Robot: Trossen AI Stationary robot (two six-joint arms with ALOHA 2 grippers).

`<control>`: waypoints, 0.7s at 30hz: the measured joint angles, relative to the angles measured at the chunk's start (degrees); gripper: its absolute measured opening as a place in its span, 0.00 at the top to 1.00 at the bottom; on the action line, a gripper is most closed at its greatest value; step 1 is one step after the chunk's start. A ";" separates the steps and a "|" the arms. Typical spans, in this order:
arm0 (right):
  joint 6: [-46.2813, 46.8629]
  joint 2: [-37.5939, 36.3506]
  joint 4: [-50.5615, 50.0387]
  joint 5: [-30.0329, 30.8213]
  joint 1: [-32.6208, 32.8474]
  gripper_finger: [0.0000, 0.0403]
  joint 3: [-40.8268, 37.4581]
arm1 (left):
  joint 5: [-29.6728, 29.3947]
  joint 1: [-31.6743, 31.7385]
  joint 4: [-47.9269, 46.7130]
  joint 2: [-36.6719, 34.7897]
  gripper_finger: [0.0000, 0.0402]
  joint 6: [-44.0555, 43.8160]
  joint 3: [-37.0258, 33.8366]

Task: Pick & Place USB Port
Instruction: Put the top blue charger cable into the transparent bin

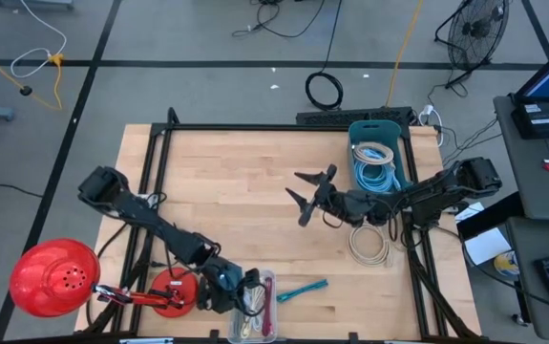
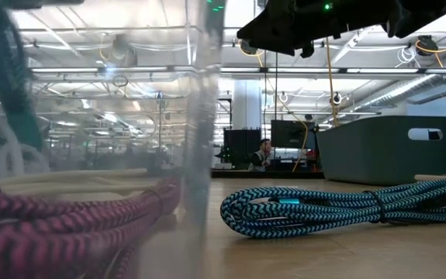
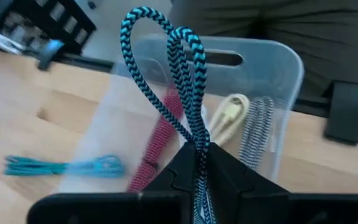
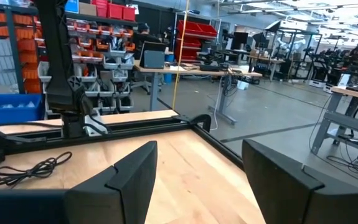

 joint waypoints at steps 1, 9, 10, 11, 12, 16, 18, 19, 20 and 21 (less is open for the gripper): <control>0.06 0.00 0.00 -0.02 -0.07 0.44 0.00 | 0.12 -0.04 -0.16 0.20 0.93 -0.61 -0.03; 0.08 0.00 -0.43 -0.09 -0.28 0.44 0.00 | -4.50 -0.26 6.18 2.02 0.93 -7.96 0.02; 0.08 0.00 -0.44 -0.09 -0.28 0.44 0.02 | -5.08 -0.35 6.15 2.12 0.93 -8.70 0.00; 0.08 0.00 -0.44 -0.09 -0.28 0.44 0.01 | -5.52 -0.47 6.07 2.20 0.93 -9.47 -0.04; 0.08 0.00 -0.45 -0.09 -0.28 0.44 0.02 | -5.73 -0.59 6.35 2.20 0.93 -10.29 -0.04; 0.08 0.02 -0.92 -0.09 -0.28 0.44 0.02 | -7.77 -0.94 6.98 2.44 0.92 -12.89 -0.02; 0.10 0.02 -0.87 -0.11 -0.28 0.44 0.02 | -10.74 -1.52 7.01 2.53 0.90 -13.72 -0.02; 0.08 0.02 -0.87 -0.11 -0.28 0.44 0.02 | -11.86 -1.86 7.09 2.50 0.89 -13.13 -0.02; 0.10 0.02 -0.90 -0.11 -0.28 0.44 0.02 | -12.57 -2.22 7.18 2.50 0.86 -11.86 -0.02; 0.10 0.02 -0.90 -0.11 -0.28 0.44 0.02 | -12.94 -2.62 7.13 2.50 0.84 -10.56 -0.02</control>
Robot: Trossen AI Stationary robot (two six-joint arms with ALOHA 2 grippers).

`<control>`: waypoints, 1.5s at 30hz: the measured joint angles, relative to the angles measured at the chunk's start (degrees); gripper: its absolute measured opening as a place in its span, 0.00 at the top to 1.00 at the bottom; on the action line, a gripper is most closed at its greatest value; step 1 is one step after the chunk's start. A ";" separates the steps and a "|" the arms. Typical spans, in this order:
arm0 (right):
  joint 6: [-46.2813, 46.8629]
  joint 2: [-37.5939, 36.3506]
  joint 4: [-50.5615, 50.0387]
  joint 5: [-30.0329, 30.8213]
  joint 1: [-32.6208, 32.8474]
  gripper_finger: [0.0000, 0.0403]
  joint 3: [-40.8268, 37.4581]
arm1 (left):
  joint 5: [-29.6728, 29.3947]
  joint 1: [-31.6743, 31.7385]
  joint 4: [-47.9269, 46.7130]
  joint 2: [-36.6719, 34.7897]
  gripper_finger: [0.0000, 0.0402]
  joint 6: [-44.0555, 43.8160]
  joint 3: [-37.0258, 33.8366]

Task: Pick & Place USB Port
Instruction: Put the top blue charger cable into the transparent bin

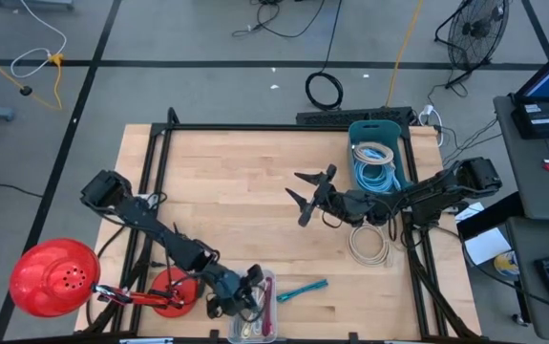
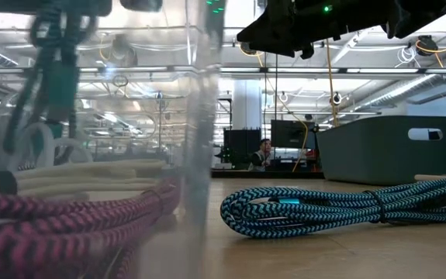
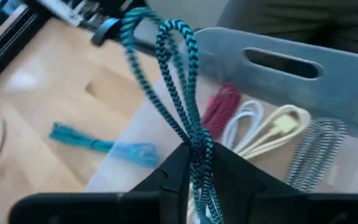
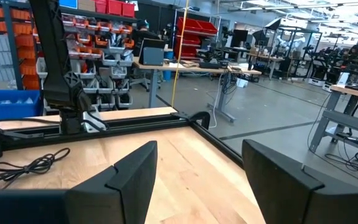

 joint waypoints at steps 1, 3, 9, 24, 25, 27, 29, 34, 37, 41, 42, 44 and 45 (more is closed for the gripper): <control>0.00 0.00 0.00 0.00 0.00 0.44 0.00 | -0.03 -0.44 0.04 0.00 0.81 0.58 0.00; 0.00 0.00 0.00 0.00 0.00 0.44 0.00 | -0.52 -1.23 1.42 0.00 0.75 0.02 0.00; 0.00 0.00 0.00 -0.02 0.00 0.44 0.00 | -3.95 -2.34 3.04 0.00 0.59 -3.83 0.00; 0.02 0.00 0.00 -0.02 0.00 0.44 0.00 | -6.37 -1.02 4.67 -0.02 0.76 -7.80 0.00; 0.02 0.00 0.02 -0.02 0.00 0.44 0.00 | -6.42 -0.67 5.03 -0.02 0.81 -8.75 0.00; 0.02 0.00 0.00 -0.02 0.00 0.44 0.00 | -6.33 0.42 5.86 -0.02 0.92 -12.07 0.00; 0.04 0.00 0.00 -0.02 0.00 0.44 0.00 | -4.87 1.78 5.88 -0.09 0.98 -15.70 0.00; 0.03 0.00 0.01 -0.04 0.00 0.44 0.00 | 2.53 4.70 4.12 -0.09 0.99 -23.81 0.00; 0.04 0.00 0.00 -0.04 0.00 0.44 0.00 | 4.12 5.27 2.69 -0.09 1.00 -25.47 0.00; 0.02 0.00 0.00 -0.04 0.00 0.44 0.00 | 4.83 5.18 0.07 -0.09 1.00 -25.58 0.00; 0.02 0.00 0.00 -0.04 0.00 0.44 0.00 | 5.52 5.18 -0.65 -0.09 1.00 -25.74 0.00; 0.02 0.00 0.03 -0.03 -0.02 0.44 0.00 | 7.06 5.18 -1.84 -0.09 1.00 -26.29 0.00; 0.03 0.00 0.03 -0.04 -0.02 0.44 0.00 | 7.47 5.18 -2.18 0.00 1.00 -26.33 0.00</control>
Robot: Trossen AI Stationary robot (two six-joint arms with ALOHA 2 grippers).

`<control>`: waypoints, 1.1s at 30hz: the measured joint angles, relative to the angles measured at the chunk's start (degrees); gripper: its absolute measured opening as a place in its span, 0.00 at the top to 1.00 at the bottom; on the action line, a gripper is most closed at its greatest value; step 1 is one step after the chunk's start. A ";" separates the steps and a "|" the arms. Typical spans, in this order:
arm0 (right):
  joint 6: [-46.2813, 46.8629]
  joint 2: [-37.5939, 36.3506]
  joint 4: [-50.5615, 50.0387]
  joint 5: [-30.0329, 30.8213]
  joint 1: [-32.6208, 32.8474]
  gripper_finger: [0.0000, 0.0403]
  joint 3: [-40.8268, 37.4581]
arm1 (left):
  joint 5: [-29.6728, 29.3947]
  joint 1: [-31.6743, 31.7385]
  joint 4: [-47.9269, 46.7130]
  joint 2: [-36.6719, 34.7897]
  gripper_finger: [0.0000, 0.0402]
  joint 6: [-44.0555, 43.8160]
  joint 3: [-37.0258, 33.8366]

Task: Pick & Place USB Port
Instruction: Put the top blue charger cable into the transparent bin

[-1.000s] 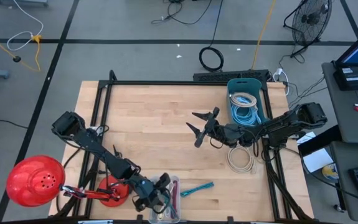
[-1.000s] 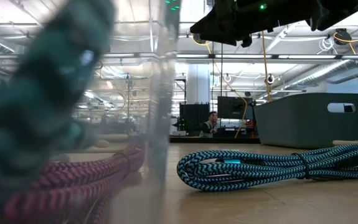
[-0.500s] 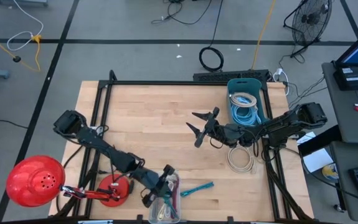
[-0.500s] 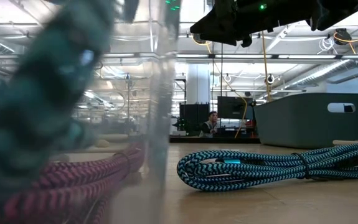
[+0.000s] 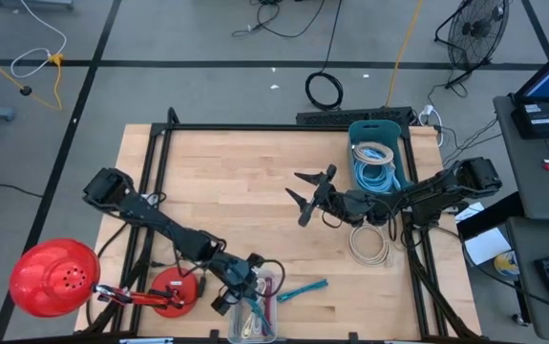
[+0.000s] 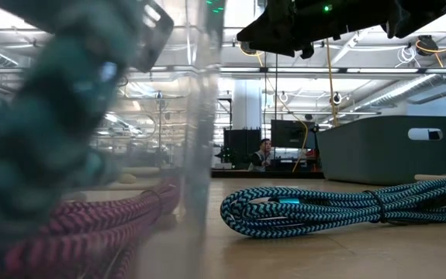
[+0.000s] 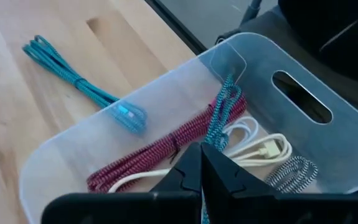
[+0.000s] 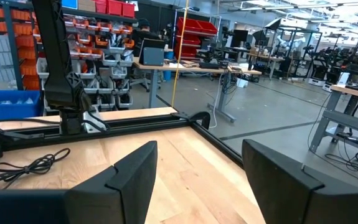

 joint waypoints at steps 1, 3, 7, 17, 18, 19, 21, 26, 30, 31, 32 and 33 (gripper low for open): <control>0.01 0.00 -0.02 0.00 0.00 0.44 0.00 | 0.18 0.00 0.31 0.41 1.00 -0.04 0.00; -0.01 0.00 0.00 0.00 0.00 0.44 0.00 | 0.32 0.00 0.48 1.01 1.00 -0.04 0.00; 0.89 0.00 -0.48 0.00 0.00 0.44 0.04 | 1.26 0.09 1.08 4.22 1.00 -0.83 1.09; 1.30 0.00 -0.90 -1.42 -0.04 0.44 0.04 | 5.34 0.31 -5.93 13.25 1.00 1.03 10.11; 1.30 0.00 -0.94 -1.42 -0.04 0.44 0.04 | 5.44 0.25 -6.20 13.15 1.00 1.04 10.12; 1.30 0.00 -0.92 -1.44 -0.04 0.44 0.04 | 5.22 0.15 -6.77 12.80 1.00 1.14 10.12; 1.30 0.00 -1.11 -1.42 -0.05 0.44 0.04 | 4.96 0.00 -8.46 12.27 1.00 1.07 10.10; 1.19 0.00 -2.10 -1.36 -0.07 0.44 0.00 | 5.58 -0.39 -10.21 12.22 1.00 0.59 10.12; 1.09 0.00 -2.13 -1.32 -0.14 0.44 0.00 | 4.30 -0.71 -10.38 12.22 1.00 1.16 10.12; 1.07 0.00 -2.14 -1.31 -0.15 0.44 0.00 | 3.48 -0.79 -10.22 12.16 1.00 1.59 10.12; 1.06 0.00 -2.14 -1.30 -0.15 0.44 0.00 | 2.26 -0.93 -10.21 11.84 1.00 2.32 10.09; 1.06 0.00 -2.14 -1.29 -0.15 0.44 0.00 | 0.34 -1.08 -9.96 11.53 1.00 3.03 10.04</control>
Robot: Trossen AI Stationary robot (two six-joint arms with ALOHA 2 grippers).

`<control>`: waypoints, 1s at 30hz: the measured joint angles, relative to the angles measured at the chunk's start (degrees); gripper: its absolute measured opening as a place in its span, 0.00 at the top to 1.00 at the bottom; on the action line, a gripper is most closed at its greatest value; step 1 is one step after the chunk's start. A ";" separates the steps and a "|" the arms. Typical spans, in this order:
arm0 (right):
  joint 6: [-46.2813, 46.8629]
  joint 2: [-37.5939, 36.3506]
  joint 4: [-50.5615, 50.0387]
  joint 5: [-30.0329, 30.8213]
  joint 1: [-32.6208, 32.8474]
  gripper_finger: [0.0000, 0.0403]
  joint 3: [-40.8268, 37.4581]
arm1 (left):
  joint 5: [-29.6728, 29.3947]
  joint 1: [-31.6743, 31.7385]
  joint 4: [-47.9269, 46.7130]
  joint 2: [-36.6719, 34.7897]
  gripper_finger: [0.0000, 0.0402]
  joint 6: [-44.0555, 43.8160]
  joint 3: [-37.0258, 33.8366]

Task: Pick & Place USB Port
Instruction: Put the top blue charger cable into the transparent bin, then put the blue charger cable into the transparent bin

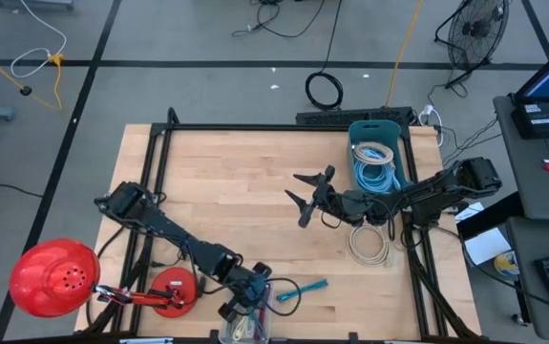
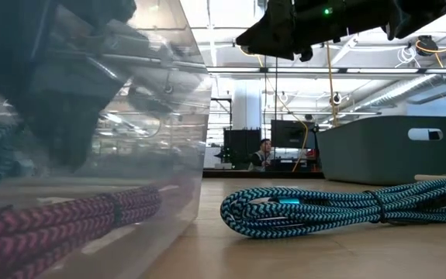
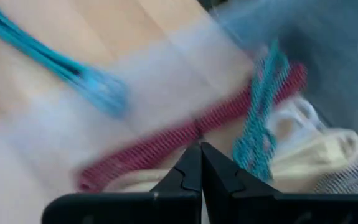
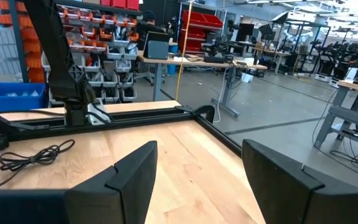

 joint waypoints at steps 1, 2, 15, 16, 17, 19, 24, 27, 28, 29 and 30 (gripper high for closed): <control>0.00 0.00 0.00 -0.07 0.02 0.44 0.00 | -2.02 -0.02 1.07 -0.40 1.00 0.50 -0.01; 0.00 0.00 -0.02 -0.21 0.02 0.44 0.00 | -4.57 -0.04 1.95 -1.16 1.00 1.06 0.01; 2.61 -0.02 -9.72 -24.92 1.47 0.44 -0.04 | -23.44 -3.00 -1.71 -17.32 1.00 2.75 0.08; 3.73 -0.02 -11.88 -28.14 2.27 0.44 -0.04 | -25.38 -3.38 -3.65 -18.64 1.00 2.02 0.03; 5.05 -0.02 -14.03 -31.65 3.23 0.44 -0.04 | -27.48 -3.44 -4.96 -19.89 1.00 1.10 0.01; 8.00 -0.02 -17.92 -38.52 5.44 0.44 -0.05 | -32.45 -3.45 -6.89 -22.05 0.99 -0.71 0.03; 12.96 -0.02 -14.50 -45.13 13.44 0.44 -1.98 | -43.18 -2.69 -10.06 -25.25 1.00 -3.45 0.03; 11.89 -0.02 -9.08 -45.11 18.02 0.44 -2.47 | -44.33 -1.85 -10.48 -25.23 0.98 -3.94 0.03; 10.47 -0.02 -7.76 -45.06 19.34 0.44 -2.47 | -44.27 -1.68 -10.77 -25.17 0.98 -4.20 -0.01; 8.98 -0.02 -6.57 -44.93 20.54 0.44 -2.47 | -44.27 -1.61 -11.04 -25.08 0.98 -4.74 -0.01; 7.88 -0.02 -5.49 -44.96 21.58 0.44 -2.47 | -44.28 -1.37 -11.22 -24.78 0.98 -5.57 0.00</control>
